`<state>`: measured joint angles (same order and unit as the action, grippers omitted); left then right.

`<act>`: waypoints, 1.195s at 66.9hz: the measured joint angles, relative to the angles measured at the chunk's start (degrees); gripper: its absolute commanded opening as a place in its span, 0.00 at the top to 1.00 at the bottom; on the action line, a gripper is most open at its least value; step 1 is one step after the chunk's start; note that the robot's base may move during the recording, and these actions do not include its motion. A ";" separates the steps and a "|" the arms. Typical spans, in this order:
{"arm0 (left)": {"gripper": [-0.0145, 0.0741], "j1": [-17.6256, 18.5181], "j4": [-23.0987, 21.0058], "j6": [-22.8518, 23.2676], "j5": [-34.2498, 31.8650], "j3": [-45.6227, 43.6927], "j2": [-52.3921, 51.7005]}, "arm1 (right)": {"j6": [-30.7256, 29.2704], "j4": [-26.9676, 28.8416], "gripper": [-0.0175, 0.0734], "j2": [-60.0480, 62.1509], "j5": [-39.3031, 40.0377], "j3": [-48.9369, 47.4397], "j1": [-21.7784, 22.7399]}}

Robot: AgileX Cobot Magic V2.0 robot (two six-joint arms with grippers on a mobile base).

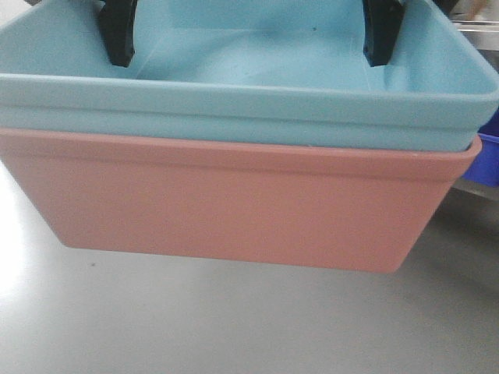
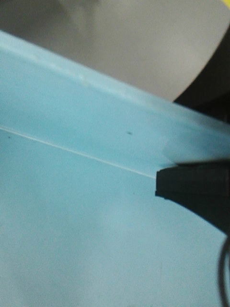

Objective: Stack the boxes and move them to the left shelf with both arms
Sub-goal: 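Keep holding the stacked bins with both grippers while driving onward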

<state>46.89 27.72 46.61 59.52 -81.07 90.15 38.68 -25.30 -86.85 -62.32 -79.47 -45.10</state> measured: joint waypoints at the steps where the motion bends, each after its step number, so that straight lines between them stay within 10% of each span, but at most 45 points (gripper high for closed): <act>1: 0.84 0.00 0.00 0.00 0.00 0.00 0.00 | 0.00 0.00 0.75 0.00 0.00 0.00 0.00; 80: 0.84 0.00 -0.36 0.00 -0.23 0.00 0.00 | 0.00 -0.05 0.75 0.00 -0.44 0.00 0.00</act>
<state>46.89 27.36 46.61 59.29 -81.07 90.15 38.68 -25.35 -86.85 -62.77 -79.47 -45.10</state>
